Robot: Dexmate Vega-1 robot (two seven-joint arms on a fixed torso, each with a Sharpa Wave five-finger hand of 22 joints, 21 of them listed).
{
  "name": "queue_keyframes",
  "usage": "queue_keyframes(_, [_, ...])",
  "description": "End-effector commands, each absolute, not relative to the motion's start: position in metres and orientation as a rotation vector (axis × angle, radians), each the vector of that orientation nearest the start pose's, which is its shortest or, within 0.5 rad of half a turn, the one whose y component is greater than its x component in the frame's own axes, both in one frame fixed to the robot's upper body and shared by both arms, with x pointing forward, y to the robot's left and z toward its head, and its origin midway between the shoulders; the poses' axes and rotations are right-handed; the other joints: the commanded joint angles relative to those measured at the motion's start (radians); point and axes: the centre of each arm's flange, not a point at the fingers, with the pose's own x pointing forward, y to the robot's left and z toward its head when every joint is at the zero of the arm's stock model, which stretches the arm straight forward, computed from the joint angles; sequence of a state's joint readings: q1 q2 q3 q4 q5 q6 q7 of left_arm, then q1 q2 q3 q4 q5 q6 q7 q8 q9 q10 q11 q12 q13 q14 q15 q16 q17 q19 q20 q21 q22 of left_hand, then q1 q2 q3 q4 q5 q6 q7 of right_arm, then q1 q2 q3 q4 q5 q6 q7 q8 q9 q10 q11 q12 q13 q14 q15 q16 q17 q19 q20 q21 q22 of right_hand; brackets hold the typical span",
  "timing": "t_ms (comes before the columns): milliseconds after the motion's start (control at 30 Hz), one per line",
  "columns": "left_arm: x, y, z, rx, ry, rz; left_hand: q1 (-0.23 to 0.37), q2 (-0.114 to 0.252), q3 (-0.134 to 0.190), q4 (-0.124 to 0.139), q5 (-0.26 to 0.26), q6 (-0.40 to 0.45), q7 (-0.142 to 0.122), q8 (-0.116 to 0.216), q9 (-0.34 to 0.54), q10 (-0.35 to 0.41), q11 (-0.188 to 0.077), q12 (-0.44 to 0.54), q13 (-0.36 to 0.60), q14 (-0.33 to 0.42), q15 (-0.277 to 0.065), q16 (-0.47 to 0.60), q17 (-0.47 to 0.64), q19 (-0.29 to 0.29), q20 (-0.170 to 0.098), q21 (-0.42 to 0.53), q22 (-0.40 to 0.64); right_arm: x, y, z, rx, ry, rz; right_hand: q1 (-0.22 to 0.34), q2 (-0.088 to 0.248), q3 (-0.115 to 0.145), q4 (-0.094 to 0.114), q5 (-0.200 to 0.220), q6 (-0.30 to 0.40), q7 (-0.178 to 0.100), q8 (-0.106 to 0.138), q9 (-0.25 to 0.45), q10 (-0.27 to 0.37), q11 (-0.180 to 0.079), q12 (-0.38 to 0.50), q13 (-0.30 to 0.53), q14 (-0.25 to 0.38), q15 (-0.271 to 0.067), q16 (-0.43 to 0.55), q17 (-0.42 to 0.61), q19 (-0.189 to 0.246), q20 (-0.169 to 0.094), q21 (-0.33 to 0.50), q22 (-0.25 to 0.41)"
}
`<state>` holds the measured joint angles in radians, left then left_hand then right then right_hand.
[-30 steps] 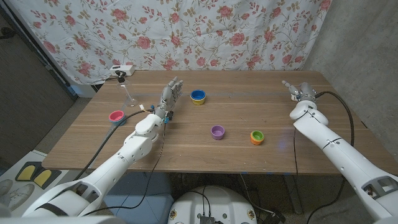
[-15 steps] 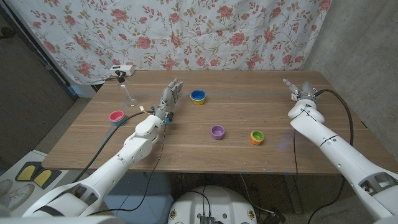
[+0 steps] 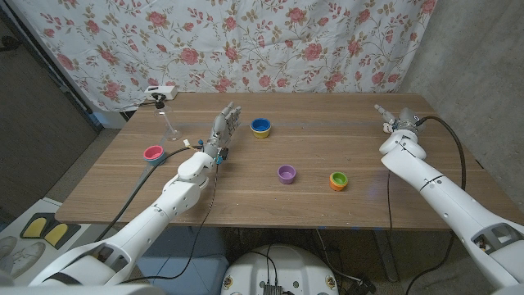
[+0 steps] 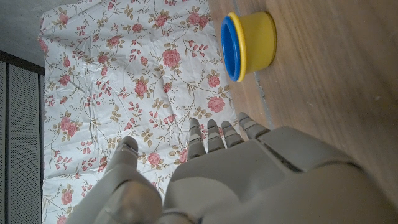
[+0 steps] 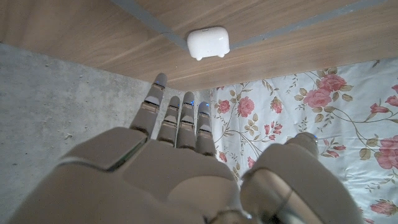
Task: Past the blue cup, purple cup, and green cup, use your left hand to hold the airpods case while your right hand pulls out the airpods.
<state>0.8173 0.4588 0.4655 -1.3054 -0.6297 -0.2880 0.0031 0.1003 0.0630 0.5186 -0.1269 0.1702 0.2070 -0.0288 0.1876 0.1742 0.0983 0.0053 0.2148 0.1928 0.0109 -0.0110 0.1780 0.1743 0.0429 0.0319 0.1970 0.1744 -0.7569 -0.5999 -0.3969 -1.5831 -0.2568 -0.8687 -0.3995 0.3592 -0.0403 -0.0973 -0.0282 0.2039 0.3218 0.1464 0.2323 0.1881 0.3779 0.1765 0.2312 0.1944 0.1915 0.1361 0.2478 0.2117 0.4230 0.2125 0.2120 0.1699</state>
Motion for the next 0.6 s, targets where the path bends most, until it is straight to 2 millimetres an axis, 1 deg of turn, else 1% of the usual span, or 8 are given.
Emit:
queue_keyframes(33, [0.6546,0.2282,-0.0364,-0.049,-0.578,-0.289,-0.004,0.002,0.005,-0.001,0.005,-0.004,-0.002,-0.005,0.003,0.005,0.003,0.002,0.005,0.012,-0.003,0.007,0.003,0.010,-0.001,0.003,0.002,0.6313,-0.3914,0.0082,-0.872,-0.026,-0.704,-0.012,0.001,-0.008,0.004,0.006,-0.004,0.047,-0.007,0.003,0.000,0.004,-0.001,0.000,0.001,0.002,-0.003,0.005,-0.001,0.000,-0.005,0.006])
queue_keyframes(133, [0.6542,0.2280,-0.0355,-0.049,-0.579,-0.285,-0.004,0.002,0.005,-0.001,0.005,-0.004,-0.001,-0.005,0.003,0.006,0.009,0.003,0.005,0.012,-0.003,0.007,0.003,0.010,-0.001,0.003,0.002,0.6315,-0.3932,0.0071,-0.872,-0.015,-0.701,-0.014,0.002,-0.009,0.005,0.007,-0.004,0.048,-0.007,0.003,-0.001,0.005,-0.002,0.001,0.002,0.002,-0.003,0.005,-0.001,0.000,-0.005,0.006])
queue_keyframes(267, [0.6547,0.2254,-0.0348,-0.048,-0.577,-0.288,-0.004,0.002,0.005,-0.001,0.005,-0.005,-0.001,-0.005,0.003,0.007,0.004,0.003,0.005,0.012,-0.004,0.007,0.003,0.009,-0.002,0.002,0.002,0.6317,-0.3946,0.0063,-0.874,-0.007,-0.699,-0.015,0.002,-0.010,0.006,0.007,0.000,0.047,-0.007,0.003,0.000,0.007,-0.003,0.001,0.002,0.001,-0.004,0.005,-0.001,0.000,-0.006,0.006])
queue_keyframes(333, [0.6580,0.2220,-0.0373,-0.129,-0.578,-0.344,-0.004,0.002,0.005,-0.001,0.005,-0.006,-0.002,-0.005,0.003,0.007,0.001,0.003,0.005,0.012,-0.004,0.007,0.003,0.009,-0.001,0.002,0.002,0.6330,-0.3953,0.0059,-0.881,0.004,-0.685,-0.017,0.003,-0.010,0.007,0.009,0.006,0.042,-0.005,0.004,-0.001,0.004,-0.004,0.001,0.002,-0.001,-0.005,0.005,-0.002,0.000,-0.007,0.006])
queue_keyframes(367, [0.6563,0.2220,-0.0366,-0.112,-0.580,-0.319,-0.004,0.001,0.005,-0.001,0.005,-0.009,-0.003,-0.006,0.003,0.007,0.001,0.003,0.005,0.012,-0.004,0.007,0.003,0.009,-0.001,0.002,0.002,0.6337,-0.3953,0.0055,-0.885,0.007,-0.683,-0.018,0.005,-0.011,0.008,0.010,0.008,0.034,-0.005,0.004,0.000,-0.002,-0.004,0.002,0.002,-0.002,-0.005,0.005,-0.002,0.000,-0.008,0.006])
queue_keyframes(433, [0.6549,0.2236,-0.0333,-0.035,-0.581,-0.295,-0.004,0.001,0.005,-0.001,0.005,-0.011,-0.005,-0.007,0.003,0.007,0.005,0.003,0.005,0.012,-0.004,0.007,0.003,0.009,0.001,0.002,0.002,0.6349,-0.3951,0.0049,-0.897,0.014,-0.686,-0.018,0.006,-0.011,0.009,0.010,0.006,0.032,-0.006,0.004,-0.001,-0.005,-0.005,0.002,0.000,-0.003,-0.007,0.005,-0.004,0.000,-0.009,0.006])
queue_keyframes(533, [0.6567,0.2232,-0.0345,-0.061,-0.576,-0.296,-0.004,0.001,0.005,-0.001,0.005,-0.012,-0.007,-0.007,0.003,0.007,0.006,0.003,0.005,0.013,-0.004,0.007,0.003,0.009,0.000,0.002,0.002,0.6365,-0.3959,0.0040,-0.903,0.024,-0.689,-0.017,0.010,-0.010,0.009,0.012,-0.004,0.032,-0.012,0.005,-0.013,-0.005,-0.012,0.003,-0.009,-0.003,-0.012,0.005,-0.007,0.000,-0.011,0.006])
queue_keyframes(600, [0.6559,0.2230,-0.0347,-0.066,-0.578,-0.294,-0.004,0.001,0.005,-0.001,0.005,-0.014,-0.008,-0.007,0.003,0.006,0.006,0.002,0.005,0.013,-0.003,0.007,0.003,0.009,0.000,0.002,0.002,0.6380,-0.3970,0.0035,-0.913,0.034,-0.690,-0.014,0.014,-0.009,0.008,0.015,-0.023,0.030,-0.021,0.006,-0.037,-0.008,-0.022,0.005,-0.025,-0.002,-0.020,0.005,-0.012,0.000,-0.014,0.006])
